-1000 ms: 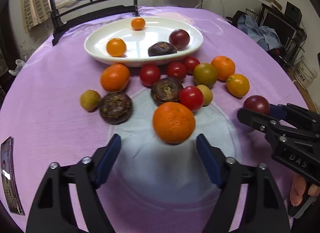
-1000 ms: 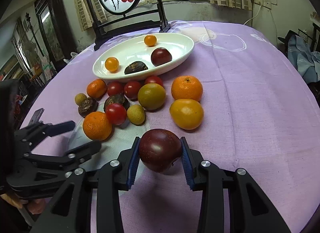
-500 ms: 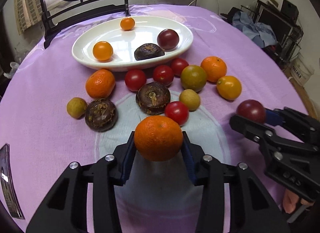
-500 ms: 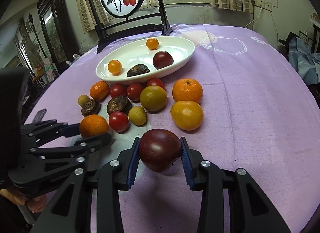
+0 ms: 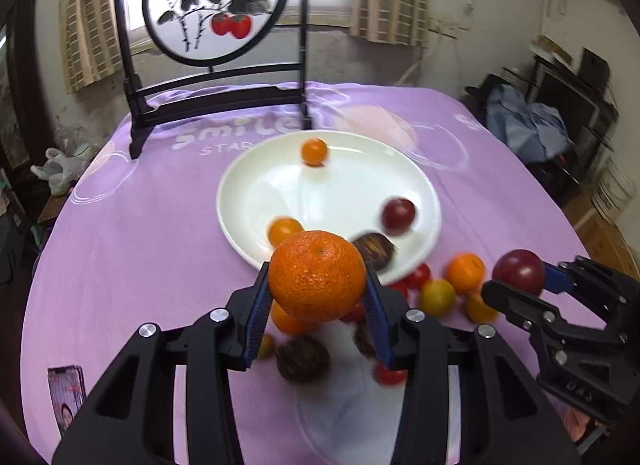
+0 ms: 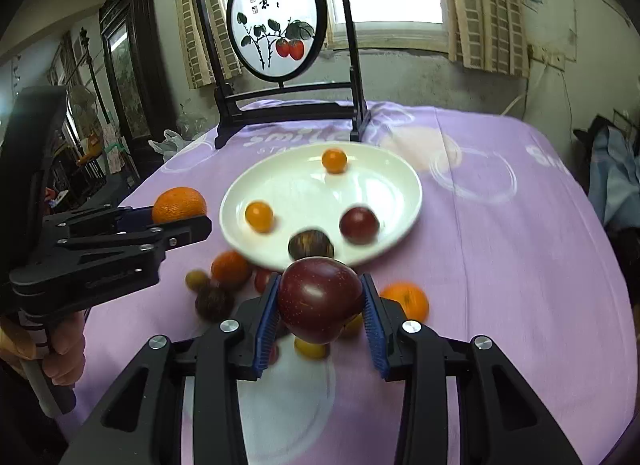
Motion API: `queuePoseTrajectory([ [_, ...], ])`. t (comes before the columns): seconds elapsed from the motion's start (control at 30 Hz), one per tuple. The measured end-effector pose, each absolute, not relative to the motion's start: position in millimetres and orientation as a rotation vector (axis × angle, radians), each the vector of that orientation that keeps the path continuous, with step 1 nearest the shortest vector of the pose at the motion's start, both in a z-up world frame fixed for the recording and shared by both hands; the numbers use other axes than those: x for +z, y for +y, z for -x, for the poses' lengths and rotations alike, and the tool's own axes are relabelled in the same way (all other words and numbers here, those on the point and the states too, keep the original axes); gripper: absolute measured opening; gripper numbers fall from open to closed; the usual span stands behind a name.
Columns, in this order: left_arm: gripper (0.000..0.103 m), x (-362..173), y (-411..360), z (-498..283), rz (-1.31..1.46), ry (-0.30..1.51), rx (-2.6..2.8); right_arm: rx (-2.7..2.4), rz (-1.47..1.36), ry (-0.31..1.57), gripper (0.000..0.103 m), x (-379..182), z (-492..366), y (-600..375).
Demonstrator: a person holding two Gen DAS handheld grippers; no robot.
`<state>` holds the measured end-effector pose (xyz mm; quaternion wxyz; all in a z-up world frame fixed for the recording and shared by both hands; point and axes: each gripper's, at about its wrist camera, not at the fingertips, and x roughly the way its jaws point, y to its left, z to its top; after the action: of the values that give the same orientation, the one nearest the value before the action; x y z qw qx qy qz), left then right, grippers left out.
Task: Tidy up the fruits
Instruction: 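Grasp a tangerine with the left tool while the right tool grasps a dark tomato, release both onto plate, then withdraw both tools from the plate toward the remaining fruit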
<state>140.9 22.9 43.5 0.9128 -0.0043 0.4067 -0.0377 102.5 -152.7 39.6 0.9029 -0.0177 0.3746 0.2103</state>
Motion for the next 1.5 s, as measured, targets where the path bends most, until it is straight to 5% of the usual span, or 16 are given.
queuePoseTrajectory([
  [0.4,0.043,-9,52,-257,0.083,0.978,0.033,0.45,0.124,0.881,0.04,1,-200,-83],
  [0.47,0.055,-14,51,-263,0.092,0.991,0.027,0.448,0.106,0.904,0.045,-5,-207,-85],
  [0.5,0.06,-13,50,-262,0.091,0.979,0.027,0.449,0.096,0.902,0.055,-5,-207,-86],
  [0.53,0.065,-11,48,-259,0.087,0.965,0.029,0.44,0.083,0.894,0.061,-4,-206,-89],
  [0.97,0.087,40,29,-158,0.023,0.813,0.006,0.427,0.059,0.818,0.061,28,-132,-144],
  [1.5,0.09,-14,25,-68,0.081,0.907,-0.037,0.319,0.1,0.888,0.061,-15,-68,-193],
])
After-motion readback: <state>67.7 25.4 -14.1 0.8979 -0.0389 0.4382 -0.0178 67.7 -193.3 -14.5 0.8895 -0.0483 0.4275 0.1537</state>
